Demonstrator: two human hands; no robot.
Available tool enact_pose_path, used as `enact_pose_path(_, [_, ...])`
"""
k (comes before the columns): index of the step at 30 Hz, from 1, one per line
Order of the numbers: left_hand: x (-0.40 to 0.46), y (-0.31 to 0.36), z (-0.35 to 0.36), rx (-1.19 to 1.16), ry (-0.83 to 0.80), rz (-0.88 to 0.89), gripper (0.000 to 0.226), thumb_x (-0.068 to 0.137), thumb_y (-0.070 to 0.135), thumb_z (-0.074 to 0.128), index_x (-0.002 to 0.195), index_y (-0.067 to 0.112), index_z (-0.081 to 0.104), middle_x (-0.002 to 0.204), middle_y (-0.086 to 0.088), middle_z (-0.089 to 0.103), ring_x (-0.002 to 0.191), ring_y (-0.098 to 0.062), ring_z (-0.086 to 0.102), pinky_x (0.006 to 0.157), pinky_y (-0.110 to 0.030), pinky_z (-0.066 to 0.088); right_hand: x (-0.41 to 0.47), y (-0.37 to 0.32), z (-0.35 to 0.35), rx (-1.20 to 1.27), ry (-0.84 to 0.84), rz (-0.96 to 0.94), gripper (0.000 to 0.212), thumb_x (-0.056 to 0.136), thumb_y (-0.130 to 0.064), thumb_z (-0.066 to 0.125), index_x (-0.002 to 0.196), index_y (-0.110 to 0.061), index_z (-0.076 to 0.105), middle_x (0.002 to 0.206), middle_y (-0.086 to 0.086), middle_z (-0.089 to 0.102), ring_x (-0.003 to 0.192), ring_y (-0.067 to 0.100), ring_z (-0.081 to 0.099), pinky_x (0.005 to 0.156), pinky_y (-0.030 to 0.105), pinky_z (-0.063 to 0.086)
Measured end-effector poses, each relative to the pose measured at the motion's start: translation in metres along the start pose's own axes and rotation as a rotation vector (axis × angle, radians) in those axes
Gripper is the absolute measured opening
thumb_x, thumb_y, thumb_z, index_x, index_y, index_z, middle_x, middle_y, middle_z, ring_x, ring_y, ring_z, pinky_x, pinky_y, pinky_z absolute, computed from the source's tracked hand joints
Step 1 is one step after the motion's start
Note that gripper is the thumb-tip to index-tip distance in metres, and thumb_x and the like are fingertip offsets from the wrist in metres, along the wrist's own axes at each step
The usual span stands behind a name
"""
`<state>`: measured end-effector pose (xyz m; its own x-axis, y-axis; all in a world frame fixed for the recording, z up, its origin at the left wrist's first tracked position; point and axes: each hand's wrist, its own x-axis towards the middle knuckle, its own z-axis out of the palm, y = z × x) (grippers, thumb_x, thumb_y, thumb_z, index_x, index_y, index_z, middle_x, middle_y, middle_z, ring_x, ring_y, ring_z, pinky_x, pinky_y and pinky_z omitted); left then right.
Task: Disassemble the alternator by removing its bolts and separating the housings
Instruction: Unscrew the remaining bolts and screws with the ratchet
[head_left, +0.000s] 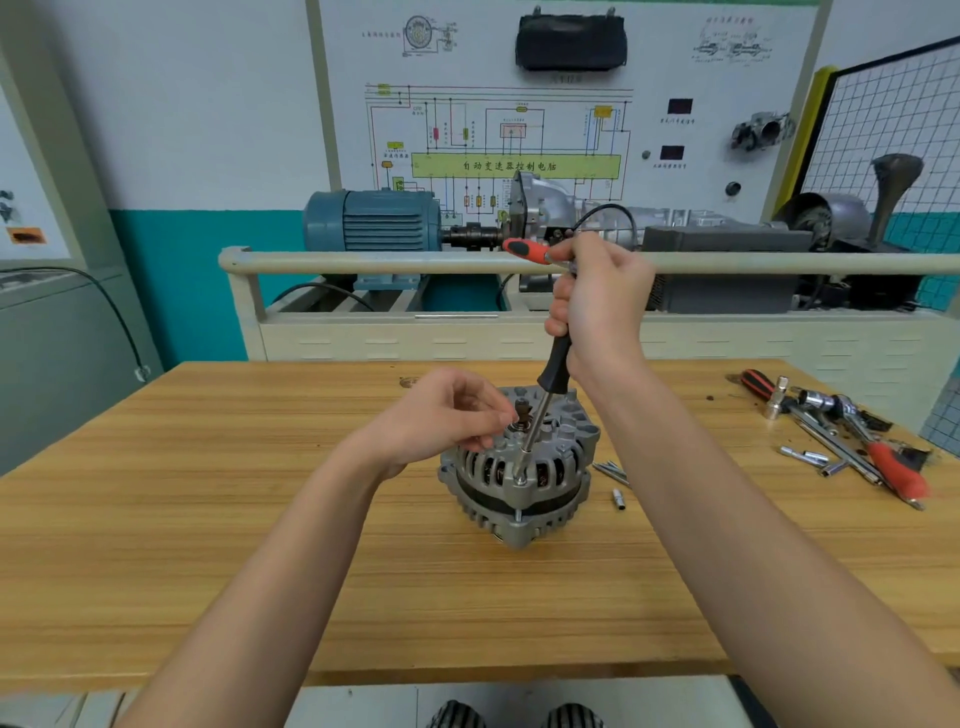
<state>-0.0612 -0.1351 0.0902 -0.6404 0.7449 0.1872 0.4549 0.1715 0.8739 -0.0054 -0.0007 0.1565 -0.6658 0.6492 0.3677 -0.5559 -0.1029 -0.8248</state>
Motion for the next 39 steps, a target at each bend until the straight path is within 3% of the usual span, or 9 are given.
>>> enact_pose_path(7, [0.000,0.004,0.013,-0.021,-0.016,0.062,0.021,0.083,-0.001,0.069,0.103,0.005,0.067,0.093,-0.006,0.069,0.085,-0.012,0.065,0.082,-0.024,0.054,0.001,0.005,0.008,-0.086,0.022,-0.081,0.030,0.091,-0.005,0.047,0.062,-0.007,0.057,0.038,-0.008,0.029,0.038,0.012,0.019,0.043,0.023,0.017])
enact_pose_path(11, [0.006,0.006,0.026,-0.097,-0.016,0.096,0.025,0.083,-0.002,0.069,0.108,-0.002,0.064,0.095,-0.009,0.069,0.086,-0.014,0.066,0.082,-0.021,0.054,0.002,0.008,0.013,-0.197,0.055,-0.136,0.031,0.090,-0.011,0.048,0.061,-0.010,0.060,0.042,-0.006,0.033,0.044,0.017,0.023,0.051,0.031,0.021])
enact_pose_path(14, [0.010,0.010,0.036,-0.142,-0.021,0.115,0.015,0.089,0.005,0.064,0.102,-0.003,0.063,0.082,-0.006,0.067,0.073,-0.010,0.065,0.072,-0.018,0.051,0.000,0.008,0.015,-0.223,0.078,-0.153,0.032,0.090,-0.012,0.048,0.059,-0.014,0.058,0.046,-0.002,0.033,0.044,0.018,0.024,0.053,0.035,0.024])
enact_pose_path(16, [0.012,0.014,0.044,-0.190,-0.032,0.106,0.007,0.094,0.008,0.056,0.091,0.002,0.057,0.065,-0.002,0.053,0.059,-0.011,0.053,0.061,-0.020,0.046,-0.002,0.008,0.016,-0.249,0.089,-0.175,0.031,0.090,-0.012,0.048,0.061,-0.010,0.058,0.048,0.002,0.032,0.045,0.018,0.024,0.053,0.035,0.024])
enact_pose_path(20, [0.018,0.015,0.057,-0.307,0.010,0.045,0.025,0.097,0.005,0.044,0.074,0.011,0.044,0.050,0.007,0.035,0.045,-0.008,0.030,0.048,-0.021,0.032,-0.006,0.008,0.017,-0.350,0.126,-0.255,0.031,0.092,-0.014,0.048,0.081,0.013,0.060,0.058,0.013,0.039,0.051,0.020,0.028,0.052,0.030,0.024])
enact_pose_path(24, [0.021,0.013,0.061,-0.335,0.019,0.061,0.038,0.095,-0.003,0.037,0.061,0.015,0.037,0.046,0.005,0.029,0.044,-0.011,0.023,0.047,-0.022,0.025,-0.009,0.007,0.018,-0.375,0.139,-0.269,0.030,0.092,-0.014,0.049,0.087,0.012,0.063,0.062,0.014,0.044,0.053,0.019,0.031,0.050,0.028,0.024])
enact_pose_path(31, [0.026,0.010,0.059,-0.364,0.011,0.076,0.041,0.097,0.000,0.037,0.060,0.018,0.033,0.047,0.004,0.025,0.045,-0.013,0.019,0.049,-0.027,0.018,-0.009,0.006,0.020,-0.383,0.156,-0.264,0.030,0.093,-0.014,0.048,0.083,0.011,0.062,0.055,0.009,0.037,0.048,0.016,0.028,0.047,0.026,0.025])
enact_pose_path(36, [0.030,0.004,0.060,-0.451,0.023,0.076,0.039,0.096,-0.002,0.035,0.061,0.016,0.032,0.045,0.005,0.022,0.041,-0.010,0.017,0.042,-0.019,0.020,-0.010,0.008,0.026,-0.426,0.147,-0.270,0.029,0.092,-0.015,0.049,0.082,0.010,0.061,0.053,0.004,0.035,0.051,0.016,0.030,0.046,0.026,0.023])
enact_pose_path(39, [0.032,-0.002,0.058,-0.502,0.000,0.079,0.037,0.097,-0.001,0.036,0.069,0.015,0.018,0.044,0.005,0.021,0.039,-0.009,0.016,0.040,-0.016,0.021,-0.011,0.009,0.030,-0.441,0.131,-0.251,0.028,0.092,-0.016,0.050,0.080,0.006,0.062,0.050,-0.001,0.034,0.047,0.014,0.029,0.045,0.026,0.023])
